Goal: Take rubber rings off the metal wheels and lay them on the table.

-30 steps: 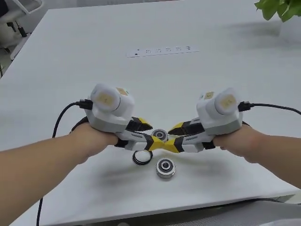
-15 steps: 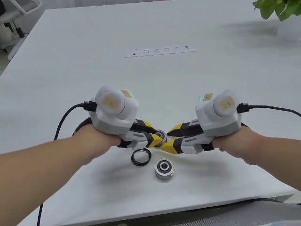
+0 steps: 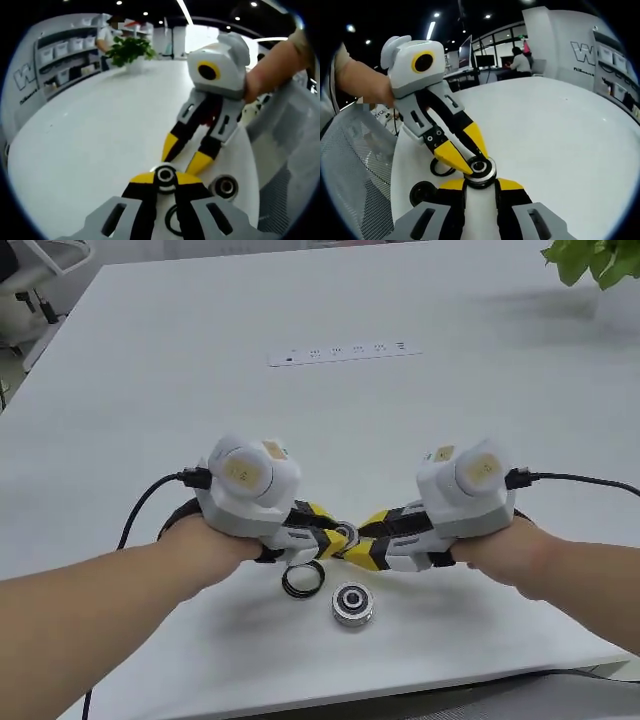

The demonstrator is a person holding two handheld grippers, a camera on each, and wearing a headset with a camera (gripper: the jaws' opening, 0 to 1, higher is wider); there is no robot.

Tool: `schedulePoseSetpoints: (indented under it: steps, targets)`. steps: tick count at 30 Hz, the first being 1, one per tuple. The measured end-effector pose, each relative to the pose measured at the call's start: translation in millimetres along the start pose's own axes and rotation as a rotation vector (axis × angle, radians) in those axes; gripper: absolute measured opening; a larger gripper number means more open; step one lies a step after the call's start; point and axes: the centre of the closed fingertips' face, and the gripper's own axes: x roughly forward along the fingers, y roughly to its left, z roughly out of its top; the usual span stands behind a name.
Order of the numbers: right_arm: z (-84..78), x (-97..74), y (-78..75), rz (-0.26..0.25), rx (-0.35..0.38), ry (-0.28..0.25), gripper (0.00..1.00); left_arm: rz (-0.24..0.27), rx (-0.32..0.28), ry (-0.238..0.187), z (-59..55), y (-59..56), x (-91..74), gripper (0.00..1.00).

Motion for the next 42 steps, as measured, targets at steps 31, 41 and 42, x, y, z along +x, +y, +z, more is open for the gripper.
schedulePoseSetpoints:
  steps: [31, 41, 42]
  targets:
    - [-6.0, -5.2, -6.7, -0.024, 0.113, 0.009, 0.0, 0.024, -0.02, -0.008, -0.7, 2.6, 1.1, 0.14]
    - [-4.3, -7.6, -0.7, -0.035, 0.141, 0.019, 0.0, 0.028, -0.008, -0.009, -0.9, 2.1, 0.9, 0.13]
    - [-3.9, -8.2, -1.0, -0.037, 0.143, 0.017, 0.0, 0.028, -0.006, -0.008, -0.9, 1.8, 0.8, 0.13]
